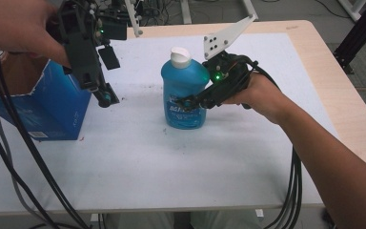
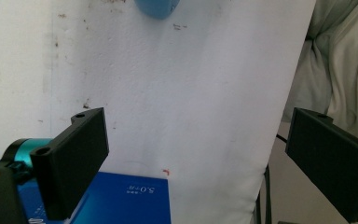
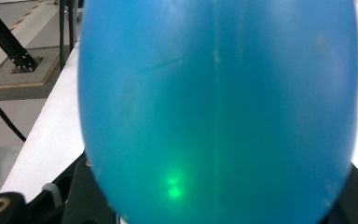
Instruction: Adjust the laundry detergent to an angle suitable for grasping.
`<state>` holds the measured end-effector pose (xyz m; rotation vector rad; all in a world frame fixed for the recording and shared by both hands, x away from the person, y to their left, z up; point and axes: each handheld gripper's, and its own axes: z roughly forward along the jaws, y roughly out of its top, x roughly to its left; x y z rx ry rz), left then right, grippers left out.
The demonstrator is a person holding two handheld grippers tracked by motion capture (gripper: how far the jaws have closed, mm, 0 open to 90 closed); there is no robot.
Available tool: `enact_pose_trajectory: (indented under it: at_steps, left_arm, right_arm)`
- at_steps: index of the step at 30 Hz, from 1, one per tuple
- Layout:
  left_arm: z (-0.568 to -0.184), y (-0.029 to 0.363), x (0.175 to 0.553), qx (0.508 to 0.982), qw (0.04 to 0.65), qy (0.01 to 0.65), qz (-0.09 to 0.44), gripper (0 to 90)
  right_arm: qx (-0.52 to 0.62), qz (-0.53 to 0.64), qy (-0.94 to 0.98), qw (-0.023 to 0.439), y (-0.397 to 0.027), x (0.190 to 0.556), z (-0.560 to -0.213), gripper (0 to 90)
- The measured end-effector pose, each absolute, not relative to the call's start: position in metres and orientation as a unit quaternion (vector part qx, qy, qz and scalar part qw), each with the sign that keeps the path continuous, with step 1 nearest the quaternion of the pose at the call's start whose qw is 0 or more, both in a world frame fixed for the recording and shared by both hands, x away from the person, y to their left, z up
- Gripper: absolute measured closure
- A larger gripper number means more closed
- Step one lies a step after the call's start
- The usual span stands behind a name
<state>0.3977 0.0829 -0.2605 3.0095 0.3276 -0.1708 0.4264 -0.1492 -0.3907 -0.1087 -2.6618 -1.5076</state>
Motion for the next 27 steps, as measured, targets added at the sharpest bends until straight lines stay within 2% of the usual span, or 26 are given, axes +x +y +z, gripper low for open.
enact_pose_trajectory:
  at_steps: [3,7,8,14,17,20,27]
  left_arm:
    - [-0.26,0.083,0.397,0.991,0.055,0.109,-0.056,5.9]
    - [-0.26,0.083,0.398,0.991,0.055,0.108,-0.055,5.9]
    - [-0.26,0.084,0.398,0.991,0.055,0.109,-0.055,5.8]
    - [-0.261,0.083,0.399,0.991,0.056,0.11,-0.057,5.9]
    - [-0.261,0.083,0.399,0.991,0.056,0.109,-0.057,5.9]
    - [-0.261,0.083,0.399,0.991,0.057,0.11,-0.056,5.9]
    - [-0.261,0.083,0.398,0.991,0.057,0.11,-0.056,5.9]
  right_arm:
    - [-0.046,-0.493,-0.867,0.053,-0.149,0.427,-0.393,39.9]
    - [-0.057,-0.495,-0.865,0.054,-0.151,0.427,-0.393,36.2]
    - [-0.059,-0.497,-0.864,0.052,-0.152,0.427,-0.393,32.8]
    - [-0.07,-0.498,-0.863,0.051,-0.155,0.427,-0.389,28.7]
    - [-0.078,-0.494,-0.864,0.052,-0.155,0.427,-0.388,22.3]
    - [-0.086,-0.497,-0.861,0.061,-0.157,0.428,-0.386,22.2]
    - [-0.092,-0.492,-0.864,0.045,-0.162,0.424,-0.379,20.9]
